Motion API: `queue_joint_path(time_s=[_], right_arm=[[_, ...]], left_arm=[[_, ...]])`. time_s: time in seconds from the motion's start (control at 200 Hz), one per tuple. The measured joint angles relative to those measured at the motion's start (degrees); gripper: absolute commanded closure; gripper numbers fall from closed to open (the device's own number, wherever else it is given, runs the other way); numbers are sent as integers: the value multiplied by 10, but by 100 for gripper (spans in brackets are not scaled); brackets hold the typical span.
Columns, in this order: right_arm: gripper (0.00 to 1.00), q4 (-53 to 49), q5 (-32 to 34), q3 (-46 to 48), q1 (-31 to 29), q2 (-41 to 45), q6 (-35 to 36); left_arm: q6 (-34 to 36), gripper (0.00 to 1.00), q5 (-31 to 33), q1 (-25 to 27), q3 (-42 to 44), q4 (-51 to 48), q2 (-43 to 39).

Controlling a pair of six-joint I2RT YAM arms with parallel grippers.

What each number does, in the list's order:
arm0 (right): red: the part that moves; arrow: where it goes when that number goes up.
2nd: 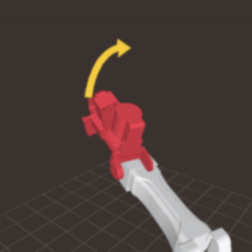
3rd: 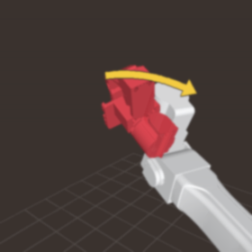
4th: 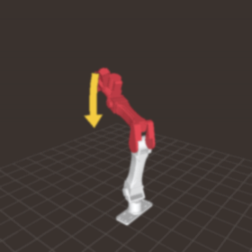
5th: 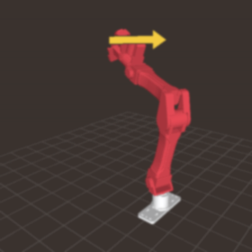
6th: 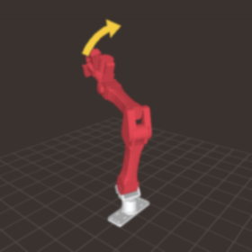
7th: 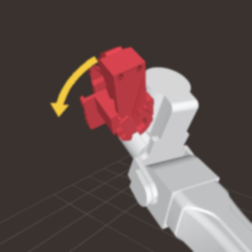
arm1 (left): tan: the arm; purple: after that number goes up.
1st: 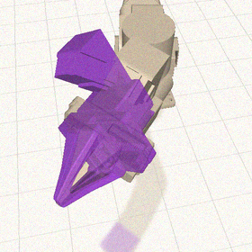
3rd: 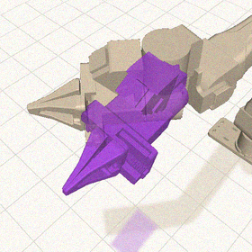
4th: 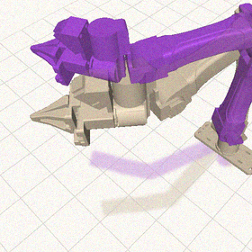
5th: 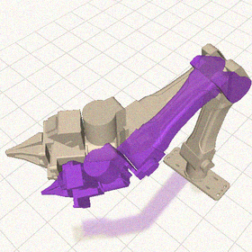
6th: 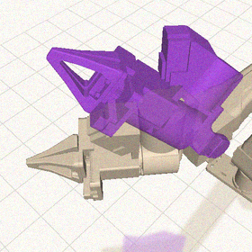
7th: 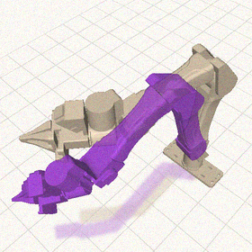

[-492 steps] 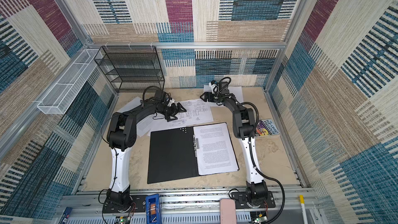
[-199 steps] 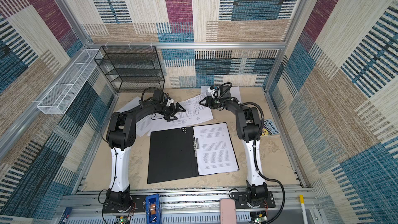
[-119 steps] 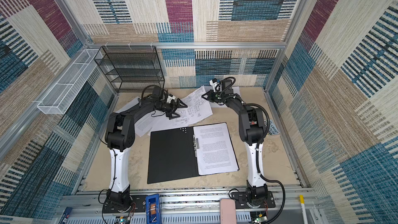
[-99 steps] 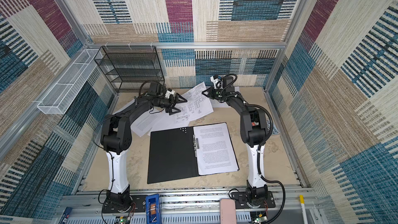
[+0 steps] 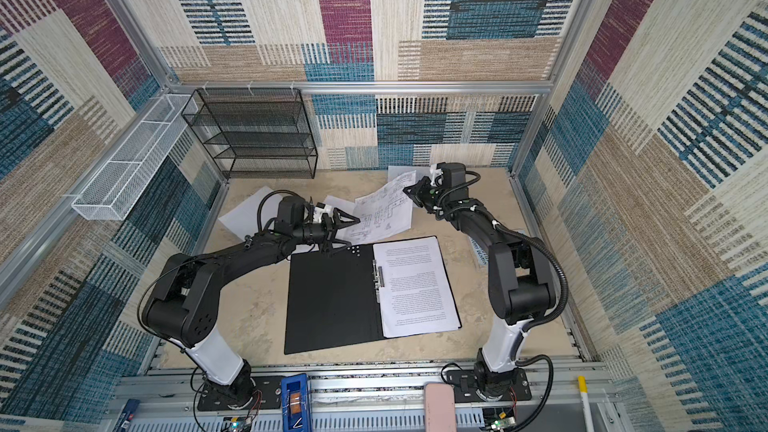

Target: Put the files into the folder

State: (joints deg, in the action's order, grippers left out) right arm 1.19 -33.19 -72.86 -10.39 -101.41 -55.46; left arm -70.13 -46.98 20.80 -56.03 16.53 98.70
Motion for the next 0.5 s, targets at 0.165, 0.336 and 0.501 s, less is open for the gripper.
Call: queue_joint_path(time_s=[0.165, 0.336, 0.501], right_arm=[[100, 7, 36, 24, -19, 44, -72], [100, 20, 57, 66, -19, 69, -125], [100, 24, 67, 85, -21, 81, -152]], left_arm=[[-93, 4, 51, 41, 49, 189, 43], [-154, 10, 98, 60, 68, 307, 84], [-203, 15, 143, 64, 68, 392, 119]])
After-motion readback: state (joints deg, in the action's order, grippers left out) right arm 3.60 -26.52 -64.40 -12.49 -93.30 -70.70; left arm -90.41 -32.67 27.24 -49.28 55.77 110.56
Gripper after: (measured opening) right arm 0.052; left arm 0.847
